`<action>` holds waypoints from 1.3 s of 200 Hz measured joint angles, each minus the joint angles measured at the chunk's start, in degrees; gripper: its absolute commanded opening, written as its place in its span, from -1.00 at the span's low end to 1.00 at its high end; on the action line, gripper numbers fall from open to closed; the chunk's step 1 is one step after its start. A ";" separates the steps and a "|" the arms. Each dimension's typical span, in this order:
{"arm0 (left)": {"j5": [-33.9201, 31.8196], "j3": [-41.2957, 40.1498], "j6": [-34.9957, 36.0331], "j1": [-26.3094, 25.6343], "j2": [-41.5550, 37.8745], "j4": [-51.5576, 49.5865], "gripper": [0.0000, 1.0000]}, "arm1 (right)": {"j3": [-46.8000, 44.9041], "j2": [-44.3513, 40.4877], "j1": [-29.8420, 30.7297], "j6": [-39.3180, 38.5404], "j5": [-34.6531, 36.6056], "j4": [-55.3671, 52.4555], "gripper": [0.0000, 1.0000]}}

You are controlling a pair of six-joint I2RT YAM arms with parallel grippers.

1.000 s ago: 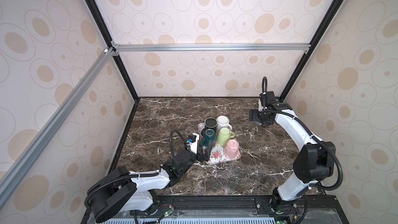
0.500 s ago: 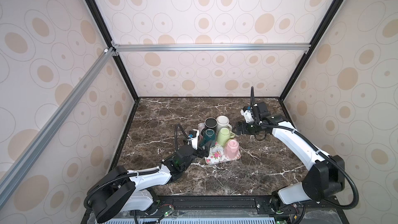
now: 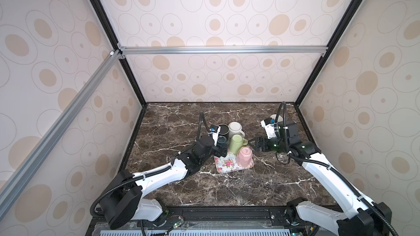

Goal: Turn the mug right side up
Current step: Pick up the mug from the tray.

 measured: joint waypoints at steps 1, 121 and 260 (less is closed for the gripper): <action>0.11 0.39 0.15 0.02 0.31 -0.50 0.96 | -0.28 -0.17 0.00 -0.02 0.00 0.20 0.76; 1.86 5.77 4.00 0.13 9.44 -14.95 0.82 | -9.31 -7.87 -0.02 0.20 1.79 4.55 0.78; -1.86 8.70 6.73 1.44 9.42 -20.22 0.12 | -10.34 -5.60 0.00 1.29 1.57 6.16 0.78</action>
